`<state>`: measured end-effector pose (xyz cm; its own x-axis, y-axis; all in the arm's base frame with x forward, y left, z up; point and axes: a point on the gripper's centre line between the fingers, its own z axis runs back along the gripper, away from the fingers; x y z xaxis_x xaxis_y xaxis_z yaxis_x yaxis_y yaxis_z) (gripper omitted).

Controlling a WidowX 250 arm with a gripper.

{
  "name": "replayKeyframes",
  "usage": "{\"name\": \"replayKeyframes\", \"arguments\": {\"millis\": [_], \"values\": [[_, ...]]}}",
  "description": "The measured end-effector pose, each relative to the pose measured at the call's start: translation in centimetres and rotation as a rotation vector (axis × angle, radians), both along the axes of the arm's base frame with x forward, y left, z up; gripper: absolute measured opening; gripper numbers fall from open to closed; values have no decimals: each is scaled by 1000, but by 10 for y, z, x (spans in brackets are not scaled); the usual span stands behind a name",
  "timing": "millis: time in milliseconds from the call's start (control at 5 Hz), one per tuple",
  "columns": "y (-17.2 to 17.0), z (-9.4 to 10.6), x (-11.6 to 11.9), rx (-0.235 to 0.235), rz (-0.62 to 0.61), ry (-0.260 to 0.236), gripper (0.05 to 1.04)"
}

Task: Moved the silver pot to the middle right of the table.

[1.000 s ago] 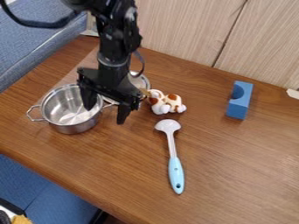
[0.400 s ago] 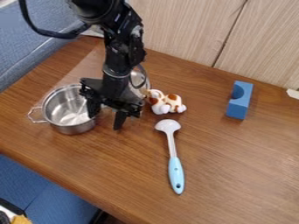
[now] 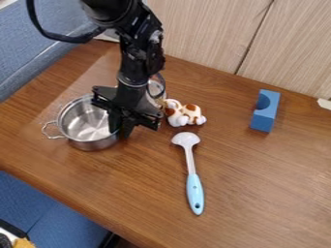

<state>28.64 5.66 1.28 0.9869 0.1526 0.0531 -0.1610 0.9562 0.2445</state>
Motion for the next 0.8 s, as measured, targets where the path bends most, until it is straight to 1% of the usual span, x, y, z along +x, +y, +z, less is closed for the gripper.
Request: {"name": "replayKeyframes", "arguments": {"millis": [200,400,600,800], "values": [[0,0,-1,1,8,6,75],[0,2,-4,-5,26,29,72],[4,6,-5,41,55,85,72],[10,16,-8,158,105,103,72]]}}
